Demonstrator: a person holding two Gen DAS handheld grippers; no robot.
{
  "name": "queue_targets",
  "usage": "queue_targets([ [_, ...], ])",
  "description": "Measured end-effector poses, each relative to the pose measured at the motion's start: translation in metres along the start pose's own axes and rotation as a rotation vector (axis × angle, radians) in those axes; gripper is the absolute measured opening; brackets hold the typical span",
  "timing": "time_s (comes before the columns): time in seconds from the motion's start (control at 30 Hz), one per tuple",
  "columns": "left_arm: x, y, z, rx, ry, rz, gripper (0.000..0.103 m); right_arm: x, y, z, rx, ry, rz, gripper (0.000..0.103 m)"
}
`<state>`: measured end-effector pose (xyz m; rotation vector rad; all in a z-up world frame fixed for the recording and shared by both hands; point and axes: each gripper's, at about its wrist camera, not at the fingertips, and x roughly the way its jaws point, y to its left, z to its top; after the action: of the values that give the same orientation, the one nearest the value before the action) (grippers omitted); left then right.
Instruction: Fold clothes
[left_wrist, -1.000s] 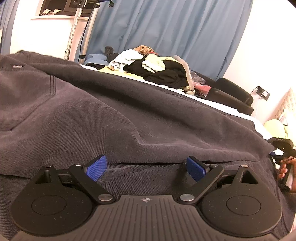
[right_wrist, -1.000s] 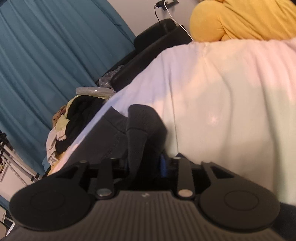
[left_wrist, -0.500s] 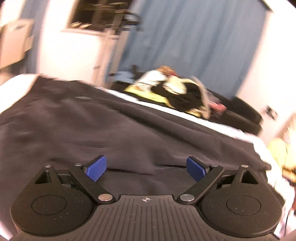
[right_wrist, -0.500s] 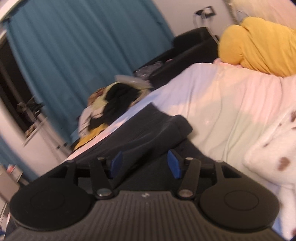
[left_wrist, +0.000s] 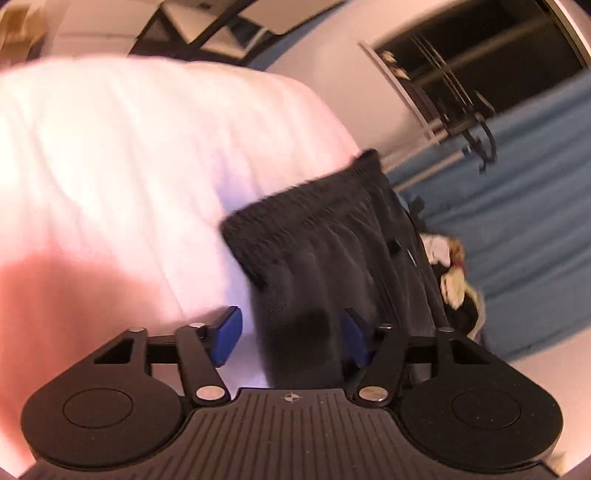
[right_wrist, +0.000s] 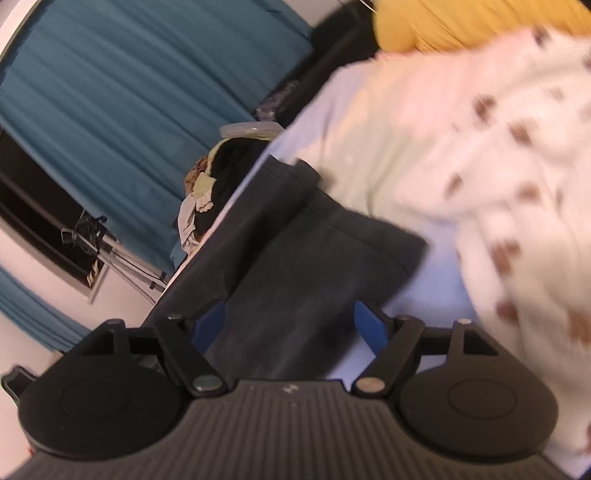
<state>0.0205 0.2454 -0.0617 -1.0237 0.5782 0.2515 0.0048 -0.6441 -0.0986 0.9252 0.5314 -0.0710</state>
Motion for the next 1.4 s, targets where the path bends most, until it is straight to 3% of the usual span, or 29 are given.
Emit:
queue_targets([
  [0.07, 0.012, 0.003, 0.004, -0.016, -0.007, -0.027, 0.048, -0.001, -0.003, -0.005, 0.018, 0.006, -0.001, 0.078],
  [0.1, 0.017, 0.001, 0.006, -0.018, -0.011, -0.046, 0.038, 0.0, -0.005, -0.008, 0.027, 0.01, -0.002, 0.078],
  [0.17, 0.027, -0.013, 0.007, 0.008, -0.002, -0.038, 0.035, 0.005, -0.005, -0.011, 0.041, 0.023, -0.017, 0.078],
  [0.23, 0.035, -0.045, 0.008, 0.13, 0.004, -0.019, 0.035, 0.013, 0.0, -0.013, 0.033, 0.037, -0.028, 0.078],
  [0.27, 0.037, -0.061, 0.006, 0.215, 0.005, -0.056, 0.035, 0.018, 0.003, -0.014, 0.023, 0.044, -0.031, 0.078],
  [0.37, 0.029, -0.091, 0.002, 0.331, 0.025, -0.309, 0.05, 0.033, 0.01, -0.017, -0.014, 0.047, -0.048, 0.078],
  [0.4, 0.028, -0.09, 0.002, 0.315, 0.024, -0.34, 0.061, 0.037, 0.011, -0.018, -0.016, 0.047, -0.053, 0.078],
  [0.5, 0.026, -0.065, 0.001, 0.237, -0.005, -0.385, 0.068, 0.046, 0.008, -0.02, -0.001, 0.046, -0.056, 0.08],
  [0.67, 0.02, 0.01, -0.01, 0.093, -0.02, -0.294, 0.067, 0.047, -0.003, -0.022, 0.051, 0.025, -0.038, 0.079],
  [0.7, 0.016, 0.023, -0.012, 0.065, -0.033, -0.284, 0.06, 0.046, -0.005, -0.022, 0.057, 0.018, -0.035, 0.079],
  [0.73, 0.012, 0.035, -0.013, 0.015, -0.048, -0.304, 0.052, 0.046, -0.006, -0.023, 0.063, 0.012, -0.032, 0.079],
  [0.8, 0.003, 0.057, -0.014, -0.089, -0.082, -0.357, 0.052, 0.045, -0.008, -0.023, 0.072, 0.0, -0.027, 0.079],
  [0.83, 0.001, 0.063, -0.014, -0.134, -0.098, -0.369, 0.052, 0.044, -0.009, -0.024, 0.076, -0.008, -0.024, 0.079],
  [0.97, 0.007, 0.065, -0.01, -0.194, -0.119, -0.291, 0.042, 0.042, -0.011, -0.026, 0.083, -0.029, -0.015, 0.079],
  [1.1, 0.017, 0.05, -0.008, -0.191, -0.125, -0.235, 0.043, 0.042, -0.01, -0.026, 0.081, -0.037, -0.014, 0.079],
  [1.17, 0.02, 0.042, -0.007, -0.184, -0.126, -0.202, 0.048, 0.043, -0.01, -0.025, 0.079, -0.041, -0.007, 0.081],
  [1.3, 0.021, 0.019, -0.007, -0.111, -0.098, -0.185, 0.089, 0.046, -0.011, -0.026, 0.104, -0.09, 0.088, 0.086],
  [1.37, 0.024, 0.006, -0.008, -0.062, -0.073, -0.149, 0.087, 0.05, -0.016, -0.024, 0.145, -0.103, 0.141, 0.086],
  [1.4, 0.027, -0.001, -0.008, -0.036, -0.058, -0.103, 0.069, 0.052, -0.018, -0.023, 0.164, -0.107, 0.163, 0.086],
])
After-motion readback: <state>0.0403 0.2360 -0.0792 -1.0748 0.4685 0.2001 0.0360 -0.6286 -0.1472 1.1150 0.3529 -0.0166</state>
